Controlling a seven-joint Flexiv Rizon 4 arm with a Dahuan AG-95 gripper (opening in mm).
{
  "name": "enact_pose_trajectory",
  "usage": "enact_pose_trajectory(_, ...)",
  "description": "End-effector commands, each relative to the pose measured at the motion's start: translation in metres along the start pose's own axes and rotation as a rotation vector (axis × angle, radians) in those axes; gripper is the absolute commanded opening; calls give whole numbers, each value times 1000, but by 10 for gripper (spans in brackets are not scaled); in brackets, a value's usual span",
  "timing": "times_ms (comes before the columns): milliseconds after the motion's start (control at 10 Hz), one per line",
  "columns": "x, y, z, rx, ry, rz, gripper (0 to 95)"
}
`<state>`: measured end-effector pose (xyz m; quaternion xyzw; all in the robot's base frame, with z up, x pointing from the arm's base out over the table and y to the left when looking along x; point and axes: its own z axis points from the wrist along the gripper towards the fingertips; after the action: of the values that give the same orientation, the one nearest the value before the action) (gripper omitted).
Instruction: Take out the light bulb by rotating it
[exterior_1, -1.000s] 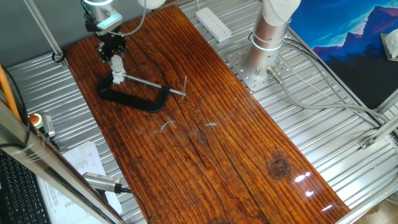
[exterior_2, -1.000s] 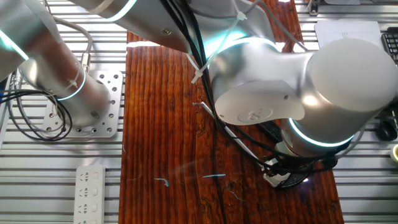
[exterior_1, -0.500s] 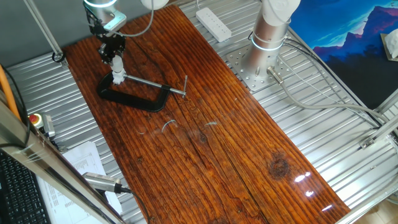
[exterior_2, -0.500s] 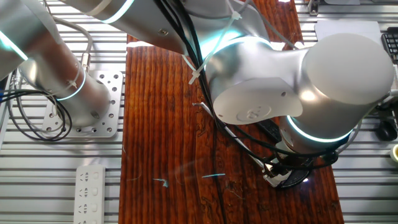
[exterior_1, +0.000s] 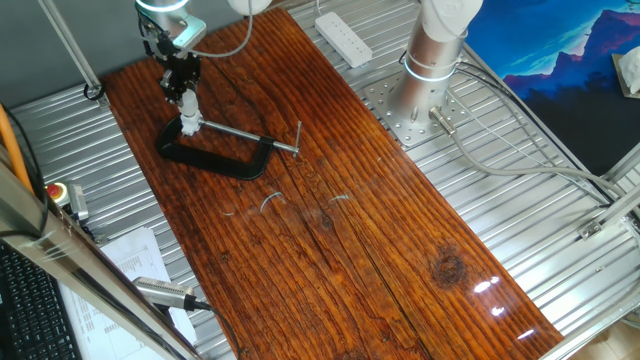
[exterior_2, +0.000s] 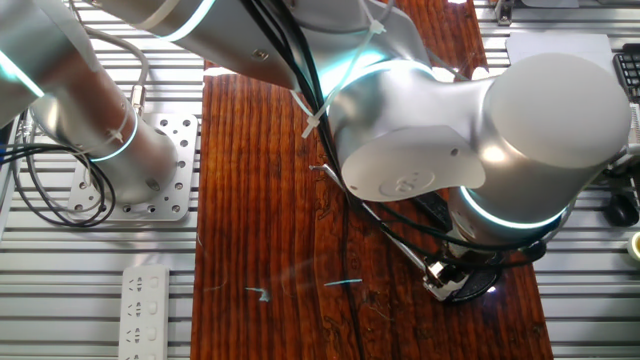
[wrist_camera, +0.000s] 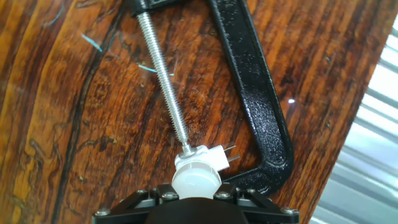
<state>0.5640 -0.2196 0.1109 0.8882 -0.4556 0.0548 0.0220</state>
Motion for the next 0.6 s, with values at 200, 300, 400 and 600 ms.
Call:
enact_pose_trajectory(200, -1, -1, 3, 1, -11, -64, 0)
enact_pose_trajectory(300, 0, -1, 3, -1, -12, -81, 0)
enact_pose_trajectory(400, 0, -2, 3, -3, -13, -104, 0)
enact_pose_trajectory(600, 0, -2, 3, -11, -23, -162, 0)
